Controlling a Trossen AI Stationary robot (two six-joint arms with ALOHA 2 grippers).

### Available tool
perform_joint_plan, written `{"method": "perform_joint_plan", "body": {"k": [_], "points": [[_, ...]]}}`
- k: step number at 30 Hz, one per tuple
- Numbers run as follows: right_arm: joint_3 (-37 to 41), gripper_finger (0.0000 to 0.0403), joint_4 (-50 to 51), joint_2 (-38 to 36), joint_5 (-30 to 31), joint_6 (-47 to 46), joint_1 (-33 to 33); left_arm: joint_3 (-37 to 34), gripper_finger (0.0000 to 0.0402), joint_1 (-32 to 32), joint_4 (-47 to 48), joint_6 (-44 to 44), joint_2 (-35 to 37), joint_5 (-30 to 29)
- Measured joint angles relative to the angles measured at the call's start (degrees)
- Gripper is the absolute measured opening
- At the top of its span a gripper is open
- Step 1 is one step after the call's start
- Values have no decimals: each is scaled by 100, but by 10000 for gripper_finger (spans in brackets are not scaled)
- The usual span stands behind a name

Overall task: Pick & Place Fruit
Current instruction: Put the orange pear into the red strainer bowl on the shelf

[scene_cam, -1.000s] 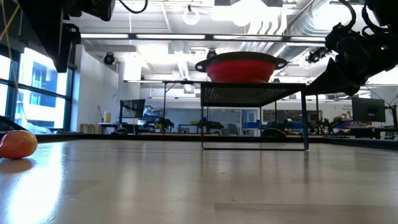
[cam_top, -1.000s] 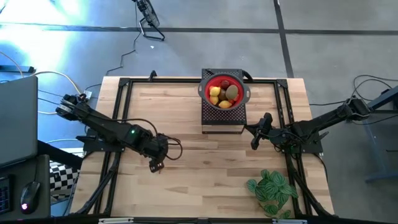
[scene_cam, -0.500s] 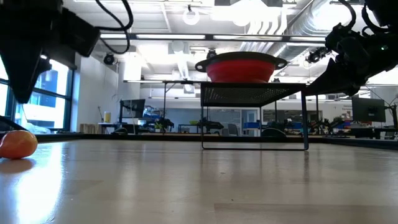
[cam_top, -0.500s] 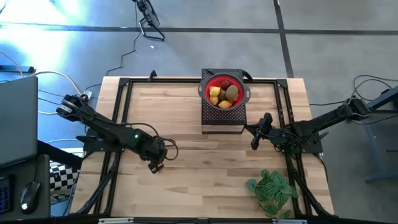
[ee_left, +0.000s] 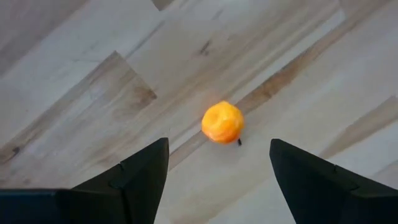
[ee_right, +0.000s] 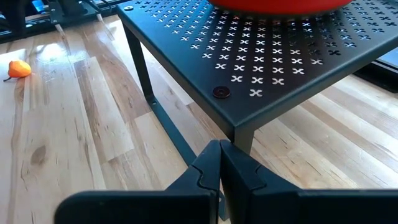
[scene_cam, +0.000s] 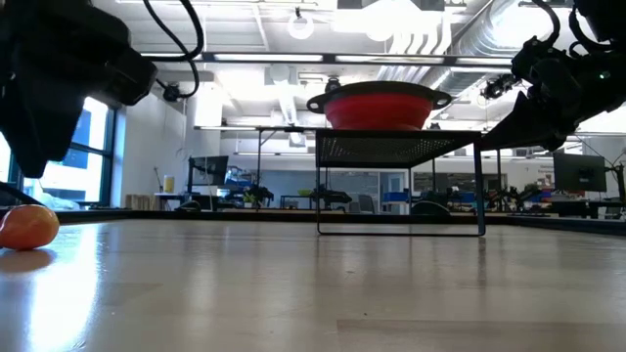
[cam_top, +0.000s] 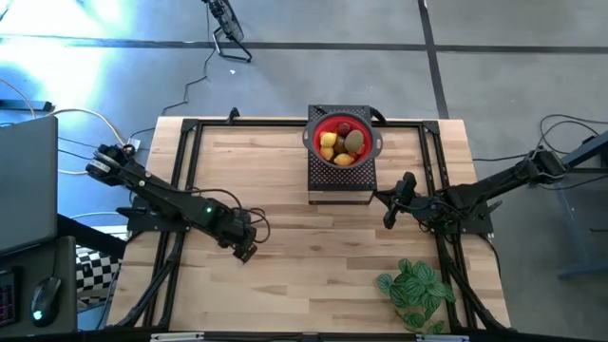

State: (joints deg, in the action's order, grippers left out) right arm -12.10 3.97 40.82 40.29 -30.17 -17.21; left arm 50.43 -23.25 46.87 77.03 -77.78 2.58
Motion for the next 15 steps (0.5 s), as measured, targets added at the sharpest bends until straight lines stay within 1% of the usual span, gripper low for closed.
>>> {"method": "perform_joint_plan", "body": {"k": [6,13,15], "points": [[0,2,22,0,0,0,0,0,274,-1,-93,281,-188,-18],[0,2,79,0,-2,0,-2,0,274,-1,-186,278,-489,75],[0,2,109,0,-7,0,-2,0,274,-1,-392,274,-581,91]]}}
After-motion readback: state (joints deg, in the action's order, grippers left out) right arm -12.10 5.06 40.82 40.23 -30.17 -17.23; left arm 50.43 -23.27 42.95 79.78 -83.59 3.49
